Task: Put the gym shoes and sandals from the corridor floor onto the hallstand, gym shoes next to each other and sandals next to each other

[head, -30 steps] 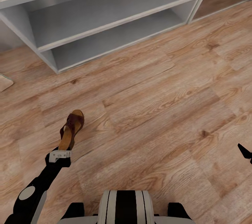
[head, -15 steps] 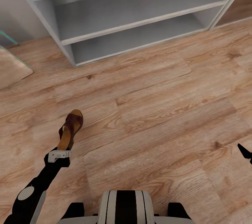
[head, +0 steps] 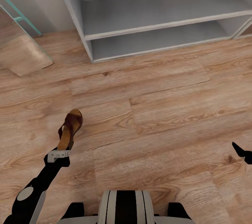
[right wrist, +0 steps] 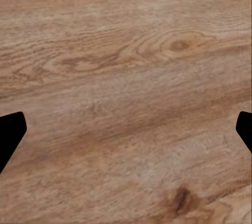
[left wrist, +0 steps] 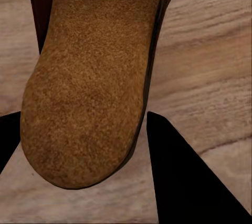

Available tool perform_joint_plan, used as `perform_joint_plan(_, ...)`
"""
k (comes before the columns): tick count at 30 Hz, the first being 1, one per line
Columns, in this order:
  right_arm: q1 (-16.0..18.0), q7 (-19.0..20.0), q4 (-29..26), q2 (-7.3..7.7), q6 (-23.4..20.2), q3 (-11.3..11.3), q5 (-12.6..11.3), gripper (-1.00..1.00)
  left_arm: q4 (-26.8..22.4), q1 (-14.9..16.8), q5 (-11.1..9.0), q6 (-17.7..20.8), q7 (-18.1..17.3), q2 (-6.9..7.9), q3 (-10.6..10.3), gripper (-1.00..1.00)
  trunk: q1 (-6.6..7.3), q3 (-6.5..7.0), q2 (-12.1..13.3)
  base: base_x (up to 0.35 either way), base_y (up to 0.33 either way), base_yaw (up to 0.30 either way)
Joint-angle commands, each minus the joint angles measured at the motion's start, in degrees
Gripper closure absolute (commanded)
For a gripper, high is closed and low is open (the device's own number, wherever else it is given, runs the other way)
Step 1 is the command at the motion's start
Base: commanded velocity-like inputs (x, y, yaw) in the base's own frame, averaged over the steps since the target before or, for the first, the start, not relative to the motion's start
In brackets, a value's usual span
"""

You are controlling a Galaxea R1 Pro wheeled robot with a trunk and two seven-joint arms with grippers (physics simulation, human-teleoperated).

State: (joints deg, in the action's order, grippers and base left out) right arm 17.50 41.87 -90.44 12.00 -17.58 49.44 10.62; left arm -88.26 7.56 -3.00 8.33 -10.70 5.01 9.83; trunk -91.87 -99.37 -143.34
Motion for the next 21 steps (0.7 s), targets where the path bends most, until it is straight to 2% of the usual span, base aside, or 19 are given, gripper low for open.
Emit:
perform_joint_plan(1,0.0,0.0,0.0,-0.01,-0.1,-0.3,0.0,-1.00,0.0,0.0,0.0,0.0,-0.1,0.00,0.0,1.00,0.00,0.00,0.0,0.000,0.000,0.285)
perform_joint_plan(6,0.3,0.2,-0.4,-0.59,-1.2,-1.7,-1.0,-1.00,0.0,-0.1,-0.3,-0.9,0.2,-0.02,0.8,1.00,0.00,0.00,0.0,0.000,0.000,0.285)
perform_joint_plan(8,0.5,0.1,-0.4,-1.45,-1.5,-3.3,-2.5,-1.00,0.3,-0.1,-0.4,-1.6,0.0,-0.10,2.4,1.00,0.00,0.00,0.0,0.000,0.000,0.285)
perform_joint_plan(12,0.5,0.1,-0.5,-2.10,-1.7,-5.3,-3.8,-1.00,1.4,-0.1,-0.5,-2.5,-0.1,-0.26,5.3,1.00,0.00,0.00,0.0,0.000,0.000,0.285)
perform_joint_plan(16,0.1,0.3,-0.5,-2.20,-1.7,-5.8,-4.2,-1.00,1.9,-0.1,-0.5,-3.1,-0.2,-0.50,6.6,1.00,0.00,0.00,0.0,0.000,0.000,0.285)
perform_joint_plan(21,-0.1,0.5,-0.6,-2.17,-1.5,-6.0,-4.3,-1.00,2.0,-0.1,-0.5,-3.5,-0.2,-0.59,6.9,1.00,0.00,0.00,0.0,0.000,0.000,0.285)
